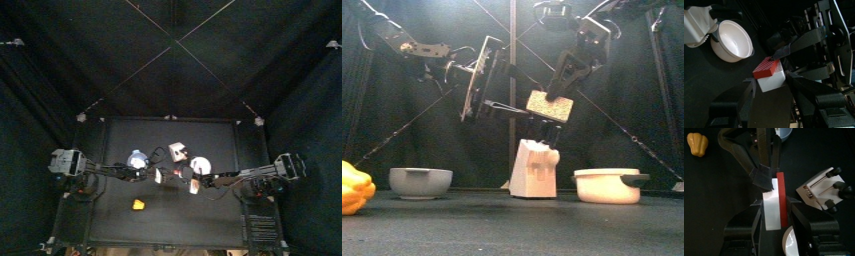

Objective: Hand over salmon sushi

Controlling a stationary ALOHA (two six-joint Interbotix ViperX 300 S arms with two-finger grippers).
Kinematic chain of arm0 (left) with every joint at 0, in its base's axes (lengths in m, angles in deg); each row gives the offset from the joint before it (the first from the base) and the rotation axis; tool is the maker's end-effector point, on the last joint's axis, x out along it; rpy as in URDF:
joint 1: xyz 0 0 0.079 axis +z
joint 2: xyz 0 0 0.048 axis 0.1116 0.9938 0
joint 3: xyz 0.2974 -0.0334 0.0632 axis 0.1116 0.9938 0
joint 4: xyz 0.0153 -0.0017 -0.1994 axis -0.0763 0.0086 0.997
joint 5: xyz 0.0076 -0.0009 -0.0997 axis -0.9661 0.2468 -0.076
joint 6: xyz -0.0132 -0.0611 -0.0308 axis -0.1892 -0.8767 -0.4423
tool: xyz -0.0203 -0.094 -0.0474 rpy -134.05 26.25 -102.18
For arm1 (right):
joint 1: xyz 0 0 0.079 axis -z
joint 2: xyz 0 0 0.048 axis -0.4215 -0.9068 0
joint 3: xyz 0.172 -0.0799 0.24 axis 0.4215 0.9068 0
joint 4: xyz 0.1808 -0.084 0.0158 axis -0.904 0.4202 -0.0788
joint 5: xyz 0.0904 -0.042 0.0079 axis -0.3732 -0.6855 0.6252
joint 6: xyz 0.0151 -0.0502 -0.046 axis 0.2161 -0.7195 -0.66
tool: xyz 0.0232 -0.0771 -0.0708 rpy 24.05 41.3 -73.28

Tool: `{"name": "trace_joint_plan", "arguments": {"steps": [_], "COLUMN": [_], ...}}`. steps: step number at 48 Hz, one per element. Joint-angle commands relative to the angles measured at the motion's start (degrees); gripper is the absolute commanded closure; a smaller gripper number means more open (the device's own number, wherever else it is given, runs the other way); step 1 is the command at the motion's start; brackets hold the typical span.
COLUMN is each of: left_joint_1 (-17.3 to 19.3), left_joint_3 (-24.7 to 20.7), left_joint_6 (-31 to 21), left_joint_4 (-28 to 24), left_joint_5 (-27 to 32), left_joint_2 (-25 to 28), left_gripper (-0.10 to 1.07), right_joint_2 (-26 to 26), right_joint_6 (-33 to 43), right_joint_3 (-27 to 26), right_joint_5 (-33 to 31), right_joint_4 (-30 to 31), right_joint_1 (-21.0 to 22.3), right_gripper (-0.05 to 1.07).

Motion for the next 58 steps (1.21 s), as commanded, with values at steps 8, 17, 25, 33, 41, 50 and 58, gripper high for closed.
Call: {"name": "trace_joint_plan", "arguments": {"steps": [8, 17, 25, 33, 41, 50, 58], "left_joint_1": [0.09, 0.09, 0.18, 0.09, 0.09, 0.18, 0.44], "left_joint_3": [-1.41, -0.97, -0.18, 1.32, 2.99, 4.57, 7.03], "left_joint_6": [0.18, 0.26, 0.44, 0.7, 0.62, 0.79, 1.32], "left_joint_4": [-0.18, -0.18, -0.18, -0.26, -2.46, -5.62, -10.72], "left_joint_5": [-0.53, -0.7, -0.88, -1.05, -1.93, -2.72, -5.54], "left_joint_2": [-0.35, -0.35, -0.44, -1.23, -1.85, -2.72, -4.39], "left_gripper": [0.33, 0.43, 0.43, 0.43, 0.43, 0.43, 0.44], "right_joint_2": [0.62, 0.26, 0.44, 0.88, 1.32, 2.64, 6.94], "right_joint_6": [0.0, 0.0, 0.09, 0.09, 0.18, 0.18, 0.18], "right_joint_3": [-1.76, -1.67, -1.85, -1.41, -1.41, -0.88, 2.64], "right_joint_5": [0.35, 0.97, 0.97, 0.97, 0.97, 4.57, 12.48], "right_joint_4": [0.79, 0.79, 0.53, 0.35, 0.26, -1.23, -2.11], "right_joint_1": [-0.18, -0.7, -0.7, -0.97, -1.05, -1.05, -0.09], "right_gripper": [0.37, 0.26, 0.09, 0.02, 0.02, 0.02, 0.02]}}
